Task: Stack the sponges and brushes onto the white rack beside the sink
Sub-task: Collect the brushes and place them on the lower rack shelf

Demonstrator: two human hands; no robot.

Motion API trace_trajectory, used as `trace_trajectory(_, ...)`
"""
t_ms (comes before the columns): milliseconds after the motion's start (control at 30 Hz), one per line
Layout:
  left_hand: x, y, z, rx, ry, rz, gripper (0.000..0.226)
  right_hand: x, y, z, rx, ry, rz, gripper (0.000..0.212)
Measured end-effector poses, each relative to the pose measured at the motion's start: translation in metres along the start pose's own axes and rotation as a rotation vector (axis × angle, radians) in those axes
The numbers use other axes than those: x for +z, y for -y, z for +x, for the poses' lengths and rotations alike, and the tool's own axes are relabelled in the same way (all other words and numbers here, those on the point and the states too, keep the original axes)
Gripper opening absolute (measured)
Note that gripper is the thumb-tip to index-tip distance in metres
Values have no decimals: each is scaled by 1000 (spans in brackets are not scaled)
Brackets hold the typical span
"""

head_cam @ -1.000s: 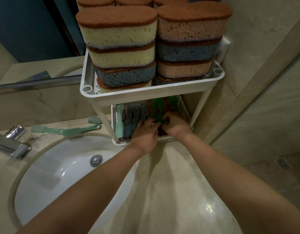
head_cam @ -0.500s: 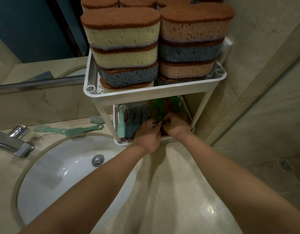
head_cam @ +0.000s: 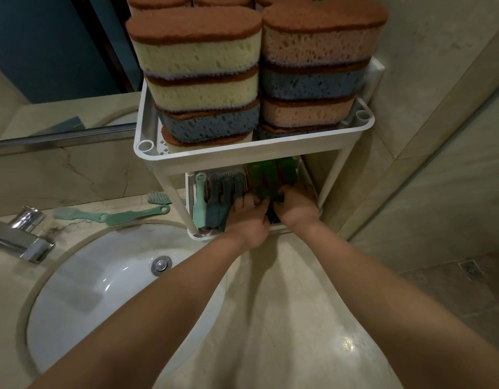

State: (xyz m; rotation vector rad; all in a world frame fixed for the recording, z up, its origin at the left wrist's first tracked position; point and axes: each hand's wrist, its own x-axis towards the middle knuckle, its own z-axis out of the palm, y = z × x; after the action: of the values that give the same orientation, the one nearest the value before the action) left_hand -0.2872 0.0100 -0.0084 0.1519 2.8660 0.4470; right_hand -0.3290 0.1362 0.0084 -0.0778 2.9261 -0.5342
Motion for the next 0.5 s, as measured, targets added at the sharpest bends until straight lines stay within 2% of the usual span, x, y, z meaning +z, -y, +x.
trace_trajectory(167, -2, 1, -3, -4, -2, -49, 58, -2, 1, -2, 11, 37, -43, 23)
trace_trajectory(333, -5, 3, -15, 21, -63, -84, 54, -4, -1, -11, -40, 75, 107, 32)
trace_trajectory(500, -6, 4, -40, -1, -135, -196, 47, -4, 2, -40, -142, -53, 234, 38)
